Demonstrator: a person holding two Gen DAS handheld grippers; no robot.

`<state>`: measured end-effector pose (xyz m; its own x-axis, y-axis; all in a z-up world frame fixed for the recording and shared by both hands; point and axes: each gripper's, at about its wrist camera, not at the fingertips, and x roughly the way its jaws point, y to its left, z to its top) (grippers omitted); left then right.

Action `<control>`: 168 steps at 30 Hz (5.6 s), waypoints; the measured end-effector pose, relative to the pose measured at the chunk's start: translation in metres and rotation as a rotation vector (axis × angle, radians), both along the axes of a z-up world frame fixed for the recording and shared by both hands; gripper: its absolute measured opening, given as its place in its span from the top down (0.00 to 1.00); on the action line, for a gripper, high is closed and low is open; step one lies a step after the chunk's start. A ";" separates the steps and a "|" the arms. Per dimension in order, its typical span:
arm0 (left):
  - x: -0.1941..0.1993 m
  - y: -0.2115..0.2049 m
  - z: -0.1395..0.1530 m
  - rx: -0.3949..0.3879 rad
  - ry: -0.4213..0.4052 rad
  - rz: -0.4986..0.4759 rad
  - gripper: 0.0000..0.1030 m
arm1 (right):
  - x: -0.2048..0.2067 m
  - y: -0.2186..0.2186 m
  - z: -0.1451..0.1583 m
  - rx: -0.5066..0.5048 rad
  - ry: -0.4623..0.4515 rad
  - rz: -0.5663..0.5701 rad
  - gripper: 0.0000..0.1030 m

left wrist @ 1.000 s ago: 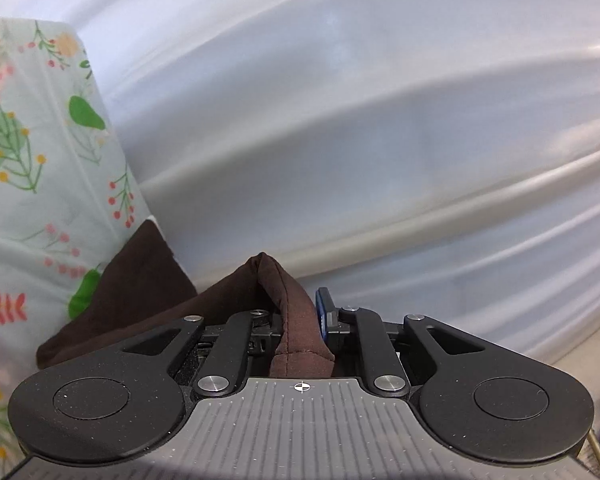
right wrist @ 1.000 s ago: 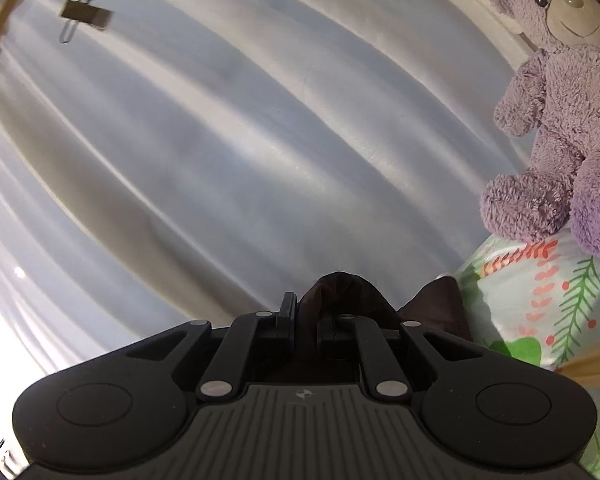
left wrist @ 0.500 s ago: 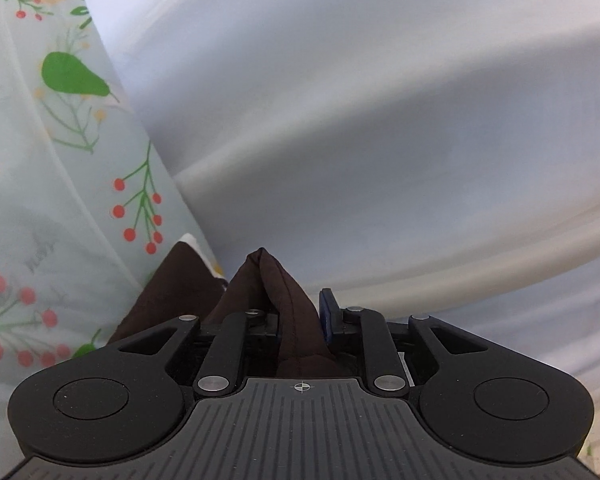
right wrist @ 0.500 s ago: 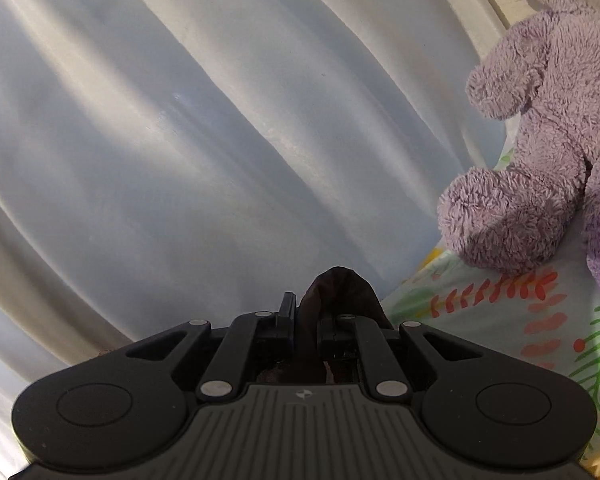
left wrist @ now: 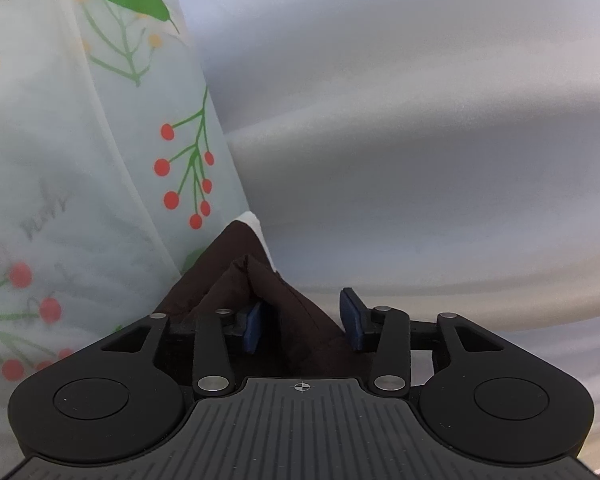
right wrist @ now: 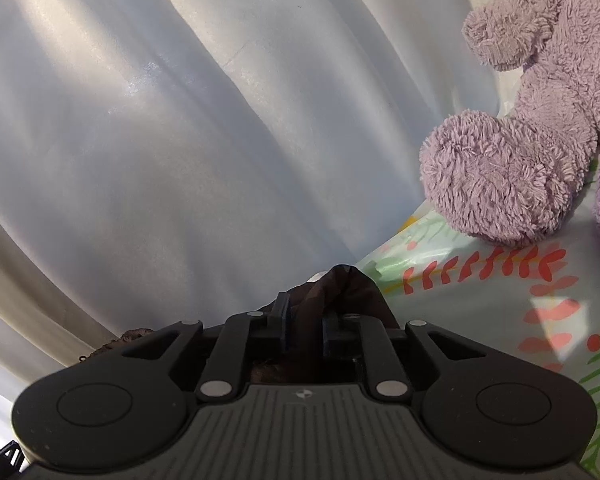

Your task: Fold large clothes

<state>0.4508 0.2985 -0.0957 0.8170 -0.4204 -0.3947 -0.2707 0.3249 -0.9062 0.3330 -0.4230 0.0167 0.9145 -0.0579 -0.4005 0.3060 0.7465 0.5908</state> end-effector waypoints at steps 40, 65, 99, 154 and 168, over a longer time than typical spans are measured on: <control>0.061 -0.197 0.013 1.158 -0.064 -0.213 0.16 | 0.109 0.106 -0.057 -0.444 0.105 0.233 1.00; 0.008 -0.244 0.058 1.076 -0.314 -0.346 0.06 | 0.108 0.212 -0.052 -0.487 -0.004 0.303 0.92; 0.057 -0.104 -0.003 0.929 0.020 -0.113 0.01 | 0.151 0.030 -0.107 -0.170 0.016 0.176 1.00; -0.155 -0.043 0.022 0.476 -0.016 -0.191 0.59 | -0.094 0.008 -0.103 0.051 0.084 0.306 0.85; -0.265 -0.051 0.091 0.439 -0.090 -0.198 0.70 | -0.212 0.025 -0.048 0.014 -0.026 0.405 0.89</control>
